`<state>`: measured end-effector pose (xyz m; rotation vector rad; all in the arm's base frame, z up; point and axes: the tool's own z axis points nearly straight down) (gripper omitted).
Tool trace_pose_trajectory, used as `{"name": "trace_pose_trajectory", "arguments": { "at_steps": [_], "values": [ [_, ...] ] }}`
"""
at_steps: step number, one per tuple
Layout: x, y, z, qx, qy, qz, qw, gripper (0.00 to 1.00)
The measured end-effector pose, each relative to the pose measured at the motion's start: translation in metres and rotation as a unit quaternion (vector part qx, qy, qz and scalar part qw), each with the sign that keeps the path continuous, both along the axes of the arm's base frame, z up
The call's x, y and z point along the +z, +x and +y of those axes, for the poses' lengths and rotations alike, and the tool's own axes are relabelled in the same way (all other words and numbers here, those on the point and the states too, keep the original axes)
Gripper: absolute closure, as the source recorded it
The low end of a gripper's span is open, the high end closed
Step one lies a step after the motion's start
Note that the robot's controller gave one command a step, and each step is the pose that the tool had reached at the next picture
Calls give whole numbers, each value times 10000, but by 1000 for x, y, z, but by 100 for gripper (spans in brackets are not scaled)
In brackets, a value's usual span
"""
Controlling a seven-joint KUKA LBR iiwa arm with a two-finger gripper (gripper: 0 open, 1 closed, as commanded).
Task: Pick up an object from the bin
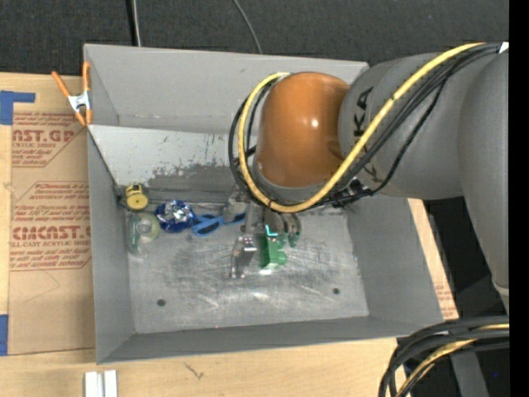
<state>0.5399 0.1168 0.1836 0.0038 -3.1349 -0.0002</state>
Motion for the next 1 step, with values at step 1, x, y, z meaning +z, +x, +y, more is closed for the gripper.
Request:
{"name": "trace_pose_trajectory", "arguments": {
  "at_steps": [1],
  "values": [
    [-108, 50, 39, 420, 13, -67, 9991, 0]
  ]
}}
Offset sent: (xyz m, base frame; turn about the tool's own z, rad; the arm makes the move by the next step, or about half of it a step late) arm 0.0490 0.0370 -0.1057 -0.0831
